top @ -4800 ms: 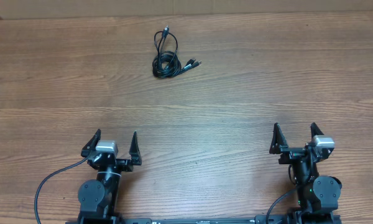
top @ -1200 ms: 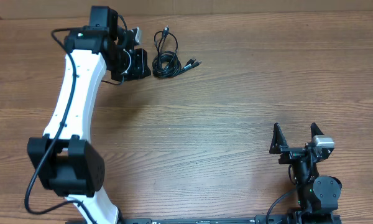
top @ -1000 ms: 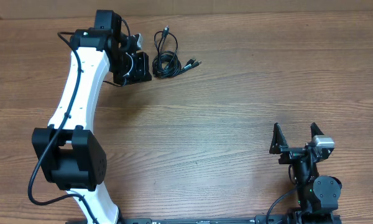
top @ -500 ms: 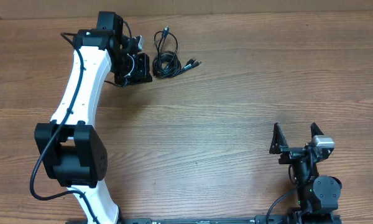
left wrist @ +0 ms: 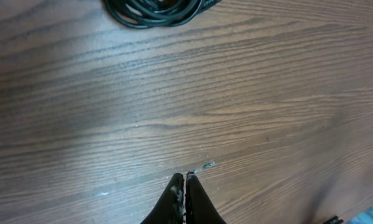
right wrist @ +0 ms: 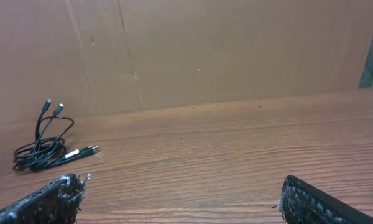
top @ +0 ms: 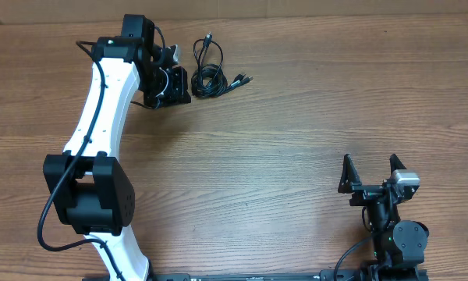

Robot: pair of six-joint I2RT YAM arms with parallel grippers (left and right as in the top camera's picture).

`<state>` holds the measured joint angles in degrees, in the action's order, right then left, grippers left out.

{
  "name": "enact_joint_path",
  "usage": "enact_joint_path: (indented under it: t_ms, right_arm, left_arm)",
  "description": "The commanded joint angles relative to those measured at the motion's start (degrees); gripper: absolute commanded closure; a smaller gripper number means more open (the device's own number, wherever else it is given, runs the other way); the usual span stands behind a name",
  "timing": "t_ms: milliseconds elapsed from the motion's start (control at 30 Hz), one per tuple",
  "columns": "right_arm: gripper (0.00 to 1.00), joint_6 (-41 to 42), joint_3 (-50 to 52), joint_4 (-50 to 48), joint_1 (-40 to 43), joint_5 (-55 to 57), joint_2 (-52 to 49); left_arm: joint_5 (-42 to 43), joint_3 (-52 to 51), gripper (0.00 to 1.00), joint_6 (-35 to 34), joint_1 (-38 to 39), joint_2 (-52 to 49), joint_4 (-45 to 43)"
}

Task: Untangle cables
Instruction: 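Reach the left gripper forward to the black cable coil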

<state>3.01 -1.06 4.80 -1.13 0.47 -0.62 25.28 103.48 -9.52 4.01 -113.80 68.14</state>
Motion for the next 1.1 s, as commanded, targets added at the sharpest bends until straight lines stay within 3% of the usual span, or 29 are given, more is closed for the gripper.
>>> enact_joint_path:
  t_ms: [0, 800, 900, 1000, 1067]
  right_arm:
    - [0.00, -0.09, 0.61, -0.11, 0.13, 0.70, 0.46]
    - [0.00, -0.09, 0.61, -0.11, 0.13, 0.70, 0.46]
    - [0.00, -0.09, 0.61, -0.11, 0.13, 0.70, 0.46]
    - [0.00, -0.09, 0.61, -0.11, 0.13, 0.70, 0.46]
    - [0.00, -0.09, 0.61, -0.11, 0.13, 0.70, 0.46]
  left_arm:
    - [-0.20, 1.25, 0.96, -1.44, -0.13, -0.50, 1.05]
    - [-6.43, 0.74, 0.96, -2.54, 0.02, -0.52, 6.54]
    - [-6.99, 0.72, 0.91, -2.56, 0.46, -0.52, 6.25]
    - [-9.70, 0.72, 0.75, -4.17, 1.22, -0.52, 5.92]
    - [-11.65, 0.72, 0.71, -5.68, 1.70, -0.52, 5.90]
